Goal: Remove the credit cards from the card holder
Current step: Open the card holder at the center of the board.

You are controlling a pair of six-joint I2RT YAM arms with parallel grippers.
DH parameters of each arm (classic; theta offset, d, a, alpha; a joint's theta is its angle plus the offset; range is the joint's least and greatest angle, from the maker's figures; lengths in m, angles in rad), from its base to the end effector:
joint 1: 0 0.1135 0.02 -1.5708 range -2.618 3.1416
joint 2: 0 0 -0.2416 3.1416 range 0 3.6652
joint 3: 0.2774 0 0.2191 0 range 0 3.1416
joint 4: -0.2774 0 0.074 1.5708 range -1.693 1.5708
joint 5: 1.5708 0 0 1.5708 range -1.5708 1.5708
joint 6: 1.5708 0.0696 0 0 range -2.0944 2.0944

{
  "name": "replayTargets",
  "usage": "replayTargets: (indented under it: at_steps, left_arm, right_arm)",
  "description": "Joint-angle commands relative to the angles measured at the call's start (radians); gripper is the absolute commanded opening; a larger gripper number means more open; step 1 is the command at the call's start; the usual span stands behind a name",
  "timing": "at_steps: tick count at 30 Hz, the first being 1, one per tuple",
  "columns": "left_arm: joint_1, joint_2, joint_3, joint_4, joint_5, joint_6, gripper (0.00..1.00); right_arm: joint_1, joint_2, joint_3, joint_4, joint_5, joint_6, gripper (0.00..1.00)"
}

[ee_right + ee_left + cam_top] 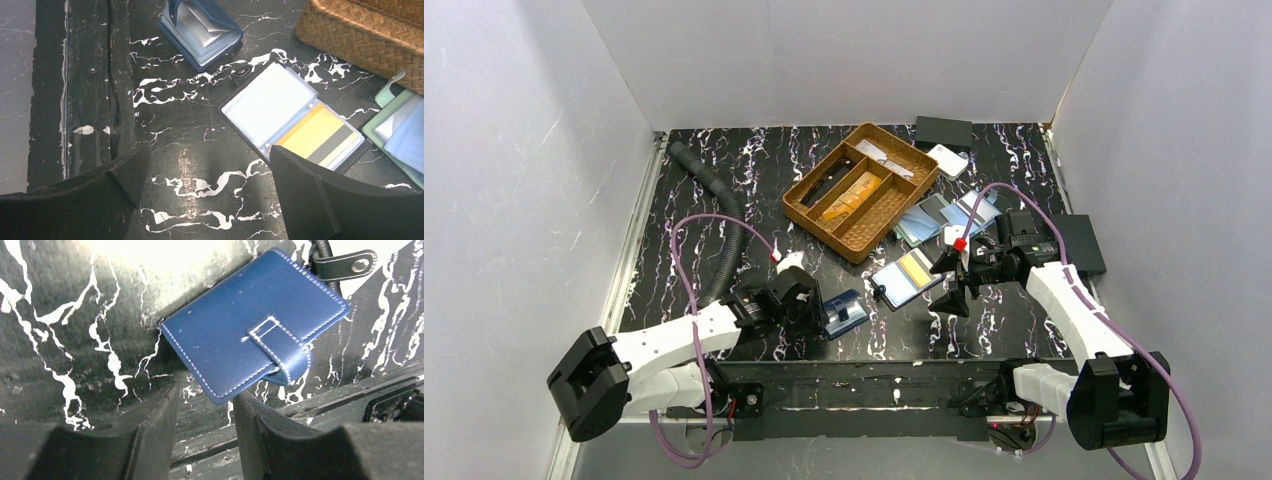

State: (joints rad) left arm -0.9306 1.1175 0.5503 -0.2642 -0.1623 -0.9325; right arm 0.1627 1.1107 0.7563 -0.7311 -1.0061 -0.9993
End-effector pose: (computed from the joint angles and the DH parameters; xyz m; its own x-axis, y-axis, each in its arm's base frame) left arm 0.1406 -0.1700 0.1627 -0.8464 -0.1905 -0.4974 0.0784 0.8792 -0.4700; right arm 0.1711 0.0877 0.2147 -0.0722 -0.4680 -0.8808 -0.9914 0.1306 0.0118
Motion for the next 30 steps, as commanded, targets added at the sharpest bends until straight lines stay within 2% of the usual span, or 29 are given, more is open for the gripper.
replayTargets:
  at_steps: [1, 4, 6, 9, 13, 18, 22, 27, 30]
  left_arm:
    - [0.043, -0.058, -0.009, 0.084, 0.099, 0.138, 0.46]
    - [0.045, -0.058, 0.020, 0.071, 0.091, 0.283, 0.59]
    - [0.044, -0.036, 0.048, 0.050, 0.070, 0.368, 0.63]
    - [0.045, 0.015, 0.093, 0.035, 0.066, 0.472, 0.63]
    - [0.045, 0.055, 0.148, 0.020, 0.145, 0.609, 0.64]
    - [0.041, -0.012, 0.151, -0.018, 0.156, 0.775, 0.70]
    - [0.026, -0.065, 0.128, -0.016, 0.147, 0.920, 0.71]
    - [0.013, -0.017, 0.154, -0.034, 0.139, 0.970, 0.70]
    - [-0.035, 0.045, 0.160, -0.036, 0.086, 0.982, 0.69]
  right_arm:
    - [-0.006, 0.010, 0.005, -0.010, -0.041, -0.016, 0.98]
    - [-0.006, 0.018, 0.006, -0.014, -0.043, -0.018, 0.98]
    - [-0.006, 0.020, 0.006, -0.014, -0.043, -0.019, 0.98]
    - [-0.006, 0.022, 0.006, -0.014, -0.042, -0.020, 0.98]
    - [-0.006, 0.023, 0.006, -0.015, -0.039, -0.021, 0.98]
    - [-0.006, 0.026, 0.008, -0.019, -0.038, -0.025, 0.98]
    - [-0.006, 0.034, 0.011, -0.026, -0.040, -0.034, 0.98]
    - [-0.006, 0.035, 0.011, -0.028, -0.037, -0.036, 0.98]
    - [-0.006, 0.036, 0.011, -0.028, -0.037, -0.035, 0.98]
